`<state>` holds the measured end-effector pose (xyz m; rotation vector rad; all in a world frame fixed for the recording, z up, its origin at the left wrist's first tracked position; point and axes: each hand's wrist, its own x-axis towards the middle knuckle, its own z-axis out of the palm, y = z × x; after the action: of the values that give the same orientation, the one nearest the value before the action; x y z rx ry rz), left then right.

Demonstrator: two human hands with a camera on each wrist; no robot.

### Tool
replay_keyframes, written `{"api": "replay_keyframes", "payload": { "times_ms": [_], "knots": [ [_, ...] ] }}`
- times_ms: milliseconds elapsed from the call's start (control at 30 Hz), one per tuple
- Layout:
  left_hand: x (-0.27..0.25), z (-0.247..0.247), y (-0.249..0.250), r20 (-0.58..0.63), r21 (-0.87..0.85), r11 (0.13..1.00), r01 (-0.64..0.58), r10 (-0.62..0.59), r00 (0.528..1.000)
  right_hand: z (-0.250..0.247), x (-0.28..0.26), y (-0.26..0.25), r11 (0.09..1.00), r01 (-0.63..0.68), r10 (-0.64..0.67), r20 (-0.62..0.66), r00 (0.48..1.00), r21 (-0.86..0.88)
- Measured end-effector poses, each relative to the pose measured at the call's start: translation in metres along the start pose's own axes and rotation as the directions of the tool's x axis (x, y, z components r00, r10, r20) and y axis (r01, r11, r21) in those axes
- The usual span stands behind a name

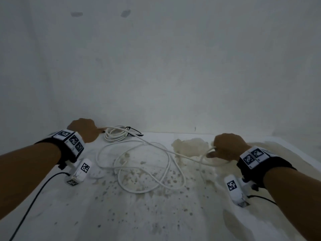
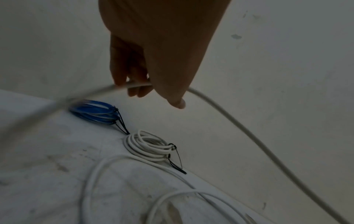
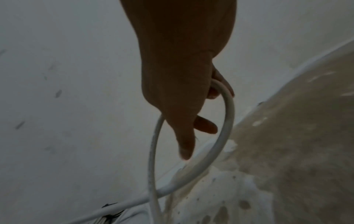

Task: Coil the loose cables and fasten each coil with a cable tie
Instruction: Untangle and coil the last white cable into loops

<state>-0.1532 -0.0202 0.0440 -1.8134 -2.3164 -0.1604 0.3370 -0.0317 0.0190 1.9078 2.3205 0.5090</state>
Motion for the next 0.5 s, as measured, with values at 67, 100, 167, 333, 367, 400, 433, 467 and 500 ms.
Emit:
{"api": "replay_keyframes", "payload": {
  "times_ms": [67,100,167,333,367,400,433,467,500],
  "knots": [
    [-0.001,-0.002,-0.006,0.077,-0.033,0.999,0.013,-0.010,0.997,0.012,0.000,0.004,0.994,-0.078,0.076,0.036,0.996,0.077],
    [-0.001,-0.005,-0.003,0.108,-0.068,0.998,0.003,0.004,0.994,0.014,0.001,0.003,0.977,-0.109,0.103,0.042,0.994,0.181],
    [-0.003,-0.018,0.013,0.106,-0.135,0.989,-0.054,0.069,0.992,0.015,0.007,-0.005,0.881,-0.141,0.133,0.051,0.990,0.451],
    [0.002,-0.077,0.074,-0.054,-0.285,0.882,-0.375,0.376,0.925,-0.028,0.015,-0.037,0.485,-0.187,-0.099,0.265,0.959,0.854],
    [0.007,-0.088,0.086,-0.070,-0.305,0.858,-0.412,0.412,0.909,-0.040,0.014,-0.042,0.436,-0.193,-0.181,0.295,0.938,0.879],
    [0.009,-0.097,0.096,-0.073,-0.322,0.838,-0.440,0.442,0.894,-0.052,0.013,-0.048,0.375,-0.189,-0.238,0.291,0.927,0.908],
    [0.014,-0.102,0.104,-0.069,-0.330,0.825,-0.458,0.463,0.884,-0.063,0.012,-0.052,0.288,-0.179,-0.251,0.255,0.934,0.941],
    [0.019,-0.103,0.110,-0.058,-0.343,0.814,-0.468,0.479,0.876,-0.073,0.012,-0.056,0.176,-0.159,-0.217,0.196,0.956,0.971],
    [0.023,-0.101,0.117,-0.033,-0.351,0.810,-0.471,0.492,0.870,-0.081,0.012,-0.058,0.066,-0.115,-0.149,0.124,0.981,0.991]
  ]
}}
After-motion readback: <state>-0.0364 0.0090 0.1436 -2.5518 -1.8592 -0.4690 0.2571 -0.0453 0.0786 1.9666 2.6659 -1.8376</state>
